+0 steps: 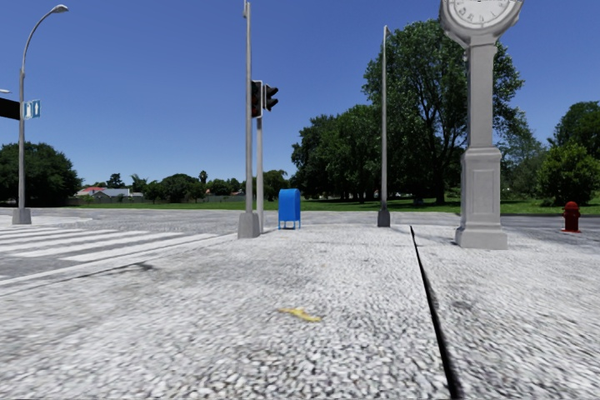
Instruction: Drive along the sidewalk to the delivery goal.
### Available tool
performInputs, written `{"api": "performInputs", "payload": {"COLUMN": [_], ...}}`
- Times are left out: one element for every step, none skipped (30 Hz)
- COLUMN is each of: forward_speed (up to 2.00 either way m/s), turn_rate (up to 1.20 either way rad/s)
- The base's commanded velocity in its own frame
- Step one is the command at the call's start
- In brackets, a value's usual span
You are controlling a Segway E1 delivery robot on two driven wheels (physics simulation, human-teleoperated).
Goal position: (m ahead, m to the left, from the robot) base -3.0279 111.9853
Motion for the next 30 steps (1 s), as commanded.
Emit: {"api": "performInputs", "payload": {"forward_speed": [2.00,2.00,2.00,2.00,2.00,2.00,2.00,2.00,2.00,2.00,2.00,2.00,2.00,2.00,2.00,2.00,2.00,2.00,2.00,2.00,2.00,2.00,2.00,2.00,2.00,2.00,2.00,2.00,2.00,2.00], "turn_rate": [0.18,0.28,0.28,0.34,0.42,0.46,0.47,0.47,0.47,0.47,0.47,0.47,0.47,0.47,0.47,0.47,0.47,0.47,0.47,0.47,0.47,0.47,0.47,0.47,0.47,0.47,0.47,0.47,0.47,0.47]}}
